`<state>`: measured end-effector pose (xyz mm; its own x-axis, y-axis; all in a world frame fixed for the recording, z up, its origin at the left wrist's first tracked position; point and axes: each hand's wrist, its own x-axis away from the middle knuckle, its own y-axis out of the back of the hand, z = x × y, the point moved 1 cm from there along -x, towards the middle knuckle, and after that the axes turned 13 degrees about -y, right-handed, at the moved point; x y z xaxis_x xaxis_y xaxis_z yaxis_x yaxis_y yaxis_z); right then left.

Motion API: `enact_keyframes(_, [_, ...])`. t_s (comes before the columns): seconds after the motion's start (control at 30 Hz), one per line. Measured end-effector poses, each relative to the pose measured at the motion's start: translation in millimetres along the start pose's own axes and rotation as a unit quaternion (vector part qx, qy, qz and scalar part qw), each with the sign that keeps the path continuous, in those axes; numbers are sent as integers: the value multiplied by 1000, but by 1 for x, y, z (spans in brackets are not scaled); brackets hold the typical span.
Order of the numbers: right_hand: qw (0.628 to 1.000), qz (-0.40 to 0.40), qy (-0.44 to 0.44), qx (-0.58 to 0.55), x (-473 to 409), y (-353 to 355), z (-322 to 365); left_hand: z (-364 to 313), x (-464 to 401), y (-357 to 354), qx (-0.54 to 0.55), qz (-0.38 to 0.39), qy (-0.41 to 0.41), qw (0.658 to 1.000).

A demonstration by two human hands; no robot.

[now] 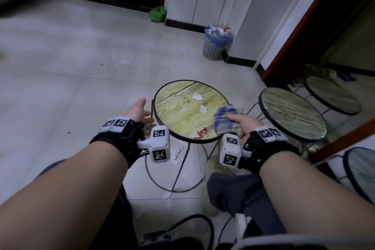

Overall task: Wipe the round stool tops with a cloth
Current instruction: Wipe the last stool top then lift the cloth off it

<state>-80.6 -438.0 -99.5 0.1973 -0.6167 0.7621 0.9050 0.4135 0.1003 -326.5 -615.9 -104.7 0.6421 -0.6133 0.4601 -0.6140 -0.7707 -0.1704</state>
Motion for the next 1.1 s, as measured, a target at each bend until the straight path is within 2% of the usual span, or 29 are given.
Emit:
enact_keyframes(0.17, [994,-57,77,61,9,-31,35,-10,-32,-14,-17,22,2,1000])
enact_keyframes(0.27, [968,-133,128,172,0,-34,50,-12,-47,-16,-45,17,-5,999])
enact_keyframes(0.43, [930,-177,177,268,-11,-55,70,-9,-62,-14,-40,33,-7,999])
enact_keyframes(0.57, [879,-201,191,388,-16,-80,77,-5,-61,-6,-25,37,-8,999])
enact_keyframes(0.7, [827,-172,194,499,-9,-96,73,-11,-56,-1,9,51,7,999])
enact_keyframes(0.93, [838,-92,168,511,16,-96,46,-12,-50,4,7,53,-4,999])
enact_keyframes(1.03, [888,-114,179,408,23,-86,41,-8,-49,7,-3,50,-9,999])
enact_keyframes(1.1, [908,-147,179,350,27,-77,39,-6,-47,9,-14,51,-6,999])
